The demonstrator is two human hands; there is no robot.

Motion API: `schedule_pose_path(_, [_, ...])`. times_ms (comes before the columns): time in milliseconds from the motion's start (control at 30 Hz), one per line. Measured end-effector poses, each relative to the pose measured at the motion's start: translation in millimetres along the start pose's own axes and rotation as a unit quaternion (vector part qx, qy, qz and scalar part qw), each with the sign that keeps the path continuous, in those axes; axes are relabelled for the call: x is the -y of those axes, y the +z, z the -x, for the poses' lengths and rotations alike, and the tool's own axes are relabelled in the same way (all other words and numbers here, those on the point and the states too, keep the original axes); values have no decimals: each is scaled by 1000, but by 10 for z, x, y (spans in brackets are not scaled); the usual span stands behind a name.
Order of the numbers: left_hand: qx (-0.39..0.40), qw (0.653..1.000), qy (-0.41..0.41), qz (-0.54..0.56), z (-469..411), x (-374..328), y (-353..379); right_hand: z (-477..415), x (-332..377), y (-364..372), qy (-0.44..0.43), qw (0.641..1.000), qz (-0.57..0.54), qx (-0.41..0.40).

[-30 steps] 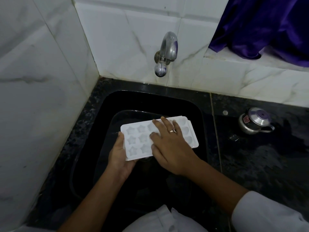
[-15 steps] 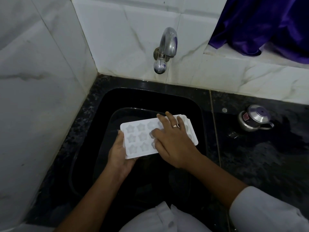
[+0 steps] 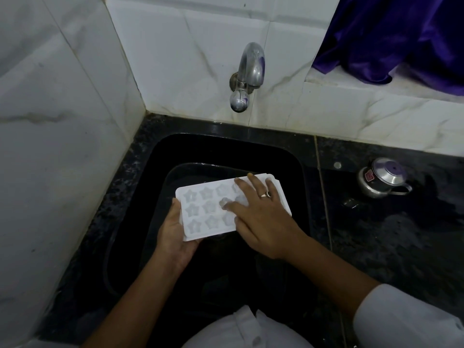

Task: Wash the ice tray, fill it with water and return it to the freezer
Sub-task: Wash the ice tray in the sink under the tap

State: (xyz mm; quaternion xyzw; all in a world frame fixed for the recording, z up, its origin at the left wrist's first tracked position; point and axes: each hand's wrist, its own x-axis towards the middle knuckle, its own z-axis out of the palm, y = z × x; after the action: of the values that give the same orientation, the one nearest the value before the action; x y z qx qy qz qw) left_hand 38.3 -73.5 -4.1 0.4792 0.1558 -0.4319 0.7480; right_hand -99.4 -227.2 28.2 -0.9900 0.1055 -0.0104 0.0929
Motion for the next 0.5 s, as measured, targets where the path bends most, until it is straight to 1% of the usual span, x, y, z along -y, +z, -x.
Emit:
schedule_pose_path(133, [3,1000,-10,-11,13,53,53,-95,119,-24,33,999,-22,0])
schedule_pose_path(267, [-1,1000,-4,2,5,1,18,-22,68,16,4,1000,2,4])
schedule_pose_path(333, [5,1000,-1,-1,1,-7,1,-27,-13,-24,11,1000,-12,-1])
schedule_pose_path(433, [12,1000,-8,-11,8,39,43,-104,127,-42,36,999,-24,-1])
schedule_pose_path(500, [13,1000,-3,-13,-2,36,44,-83,170,4,21,1000,-10,-1])
